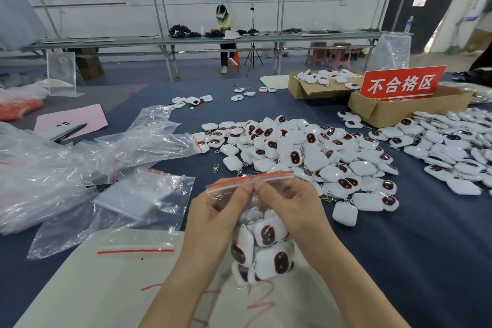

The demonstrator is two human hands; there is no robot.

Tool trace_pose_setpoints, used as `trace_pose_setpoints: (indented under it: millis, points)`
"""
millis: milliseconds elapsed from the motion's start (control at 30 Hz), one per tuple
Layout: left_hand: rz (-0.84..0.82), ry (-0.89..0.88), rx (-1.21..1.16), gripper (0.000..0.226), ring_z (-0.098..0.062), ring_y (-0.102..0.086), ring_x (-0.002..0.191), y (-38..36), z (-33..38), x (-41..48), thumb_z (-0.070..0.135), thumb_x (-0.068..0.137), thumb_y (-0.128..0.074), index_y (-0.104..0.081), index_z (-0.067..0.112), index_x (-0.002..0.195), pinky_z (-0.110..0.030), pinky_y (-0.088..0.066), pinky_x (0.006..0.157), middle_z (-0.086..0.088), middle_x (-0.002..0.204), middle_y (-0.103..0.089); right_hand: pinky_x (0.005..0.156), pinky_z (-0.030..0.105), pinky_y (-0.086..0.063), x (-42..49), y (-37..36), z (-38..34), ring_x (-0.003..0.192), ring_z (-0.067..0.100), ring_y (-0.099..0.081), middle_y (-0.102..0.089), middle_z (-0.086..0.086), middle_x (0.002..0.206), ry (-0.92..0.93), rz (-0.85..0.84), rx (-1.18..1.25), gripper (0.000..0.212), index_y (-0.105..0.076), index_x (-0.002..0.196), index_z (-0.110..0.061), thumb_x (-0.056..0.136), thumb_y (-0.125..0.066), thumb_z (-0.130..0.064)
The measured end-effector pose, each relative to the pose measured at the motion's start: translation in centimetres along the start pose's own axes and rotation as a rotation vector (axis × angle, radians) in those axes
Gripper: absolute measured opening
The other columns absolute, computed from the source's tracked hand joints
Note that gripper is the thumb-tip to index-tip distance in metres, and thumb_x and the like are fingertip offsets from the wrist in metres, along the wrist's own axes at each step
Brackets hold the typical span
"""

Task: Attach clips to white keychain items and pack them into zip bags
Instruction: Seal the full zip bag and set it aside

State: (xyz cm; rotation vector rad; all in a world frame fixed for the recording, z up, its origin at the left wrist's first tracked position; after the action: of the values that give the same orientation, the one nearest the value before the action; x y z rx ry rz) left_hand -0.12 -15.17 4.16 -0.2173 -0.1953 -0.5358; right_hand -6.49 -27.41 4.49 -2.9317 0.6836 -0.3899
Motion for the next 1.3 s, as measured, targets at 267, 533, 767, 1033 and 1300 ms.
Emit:
trace_pose_setpoints:
  millis: [267,533,767,1033,1300]
  points:
    - [0.024,-0.013,0.018,0.020,-0.020,-0.075,0.091,0.2,-0.1,0.0,0.034,0.089,-0.068,-0.079,0.019,0.095,-0.023,-0.057,0.074,-0.005,0.096,-0.078,0.066,0.015,-0.054,0.3,0.4,0.6,0.076,0.008,-0.074,-0.078,-0.001,0.085,-0.029,0.019,-0.010,0.006,-0.081,0.089,-0.027,0.088,-0.075,-0.028]
    - [0.032,-0.009,0.013,0.017,-0.012,-0.074,0.081,0.2,0.1,0.0,0.031,0.091,-0.067,-0.080,0.020,0.093,-0.016,-0.053,0.067,-0.003,0.090,-0.079,0.067,0.023,-0.056,0.6,1.1,1.6,0.070,0.016,-0.070,-0.076,0.009,0.080,-0.065,0.104,0.016,0.018,-0.079,0.085,-0.020,0.082,-0.075,-0.037]
    - [0.074,0.000,0.029,0.019,-0.004,-0.065,0.065,0.6,0.1,0.0,0.040,0.085,-0.068,-0.078,0.024,0.083,-0.012,-0.047,0.057,0.006,0.072,-0.073,0.067,0.029,-0.058,0.3,1.1,1.6,0.074,0.020,-0.073,-0.076,0.011,0.085,-0.099,0.114,0.106,0.030,-0.078,0.087,-0.015,0.082,-0.075,-0.044]
    - [0.070,0.014,0.057,0.022,-0.005,-0.057,0.058,0.7,-0.2,0.0,0.043,0.085,-0.068,-0.075,0.023,0.078,-0.012,-0.044,0.053,0.005,0.065,-0.066,0.066,0.029,-0.058,0.4,1.6,1.8,0.075,0.023,-0.074,-0.077,0.011,0.088,-0.124,0.182,0.134,0.025,-0.076,0.085,-0.015,0.087,-0.072,-0.039]
    - [0.091,0.068,0.083,0.029,-0.010,-0.057,0.057,1.4,-0.9,0.3,0.050,0.080,-0.071,-0.076,0.022,0.076,-0.016,-0.045,0.051,-0.003,0.066,-0.069,0.064,0.032,-0.058,0.3,1.8,2.1,0.073,0.025,-0.073,-0.076,0.015,0.090,-0.135,0.240,0.179,0.026,-0.075,0.080,-0.016,0.093,-0.064,-0.036]
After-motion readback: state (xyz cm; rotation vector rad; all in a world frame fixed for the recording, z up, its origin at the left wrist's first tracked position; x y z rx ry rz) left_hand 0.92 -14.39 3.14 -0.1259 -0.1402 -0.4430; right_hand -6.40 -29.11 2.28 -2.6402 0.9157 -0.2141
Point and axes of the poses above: each hand's wrist, its own x-axis towards the middle knuckle, its own y-axis out of the back of the hand, z = x × y, the point moved 6 cm from there along x, towards the middle knuckle
